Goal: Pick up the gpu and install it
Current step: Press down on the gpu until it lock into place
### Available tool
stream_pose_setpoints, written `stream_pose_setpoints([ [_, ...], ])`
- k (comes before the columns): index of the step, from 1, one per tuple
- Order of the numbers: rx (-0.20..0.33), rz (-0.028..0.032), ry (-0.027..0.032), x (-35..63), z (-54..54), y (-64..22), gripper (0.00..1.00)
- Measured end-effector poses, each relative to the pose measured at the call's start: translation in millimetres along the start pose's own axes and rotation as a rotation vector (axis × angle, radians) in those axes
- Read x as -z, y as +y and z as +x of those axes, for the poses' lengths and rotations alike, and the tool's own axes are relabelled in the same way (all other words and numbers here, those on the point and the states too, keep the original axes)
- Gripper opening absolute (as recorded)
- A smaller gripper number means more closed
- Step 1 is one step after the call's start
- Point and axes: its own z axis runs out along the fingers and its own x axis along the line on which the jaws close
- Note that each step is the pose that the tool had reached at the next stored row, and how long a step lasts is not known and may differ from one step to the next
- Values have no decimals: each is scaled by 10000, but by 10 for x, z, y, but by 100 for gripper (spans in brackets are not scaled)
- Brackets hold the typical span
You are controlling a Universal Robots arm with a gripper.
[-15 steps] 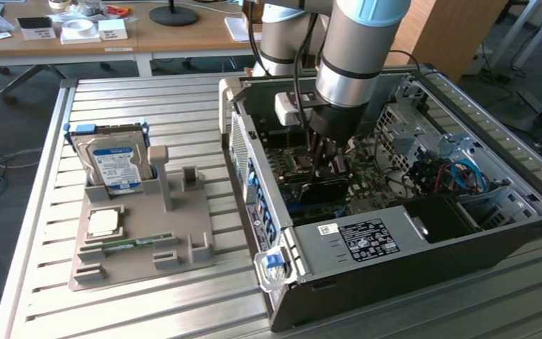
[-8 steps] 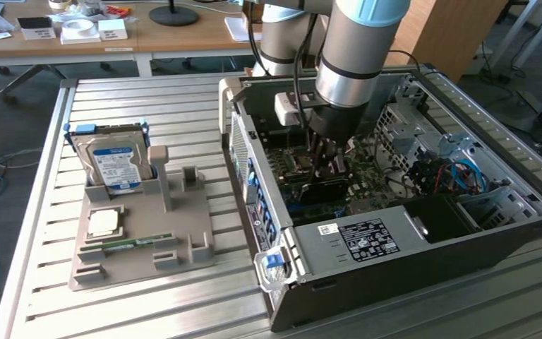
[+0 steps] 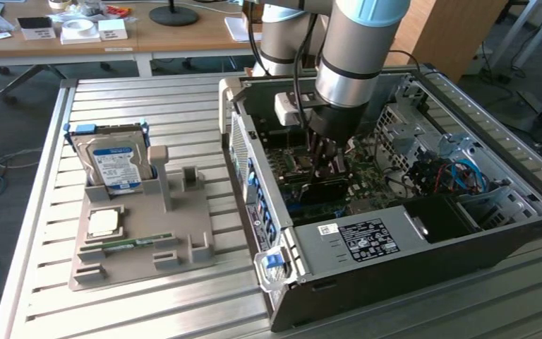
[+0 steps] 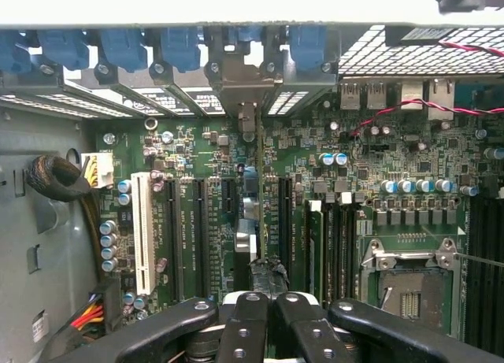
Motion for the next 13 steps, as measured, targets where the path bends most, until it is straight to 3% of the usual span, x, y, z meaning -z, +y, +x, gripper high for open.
stream_pose_setpoints([
  [5,0,0,2,86,-2,-1,11],
  [13,0,-1,12,339,-6,-4,11],
])
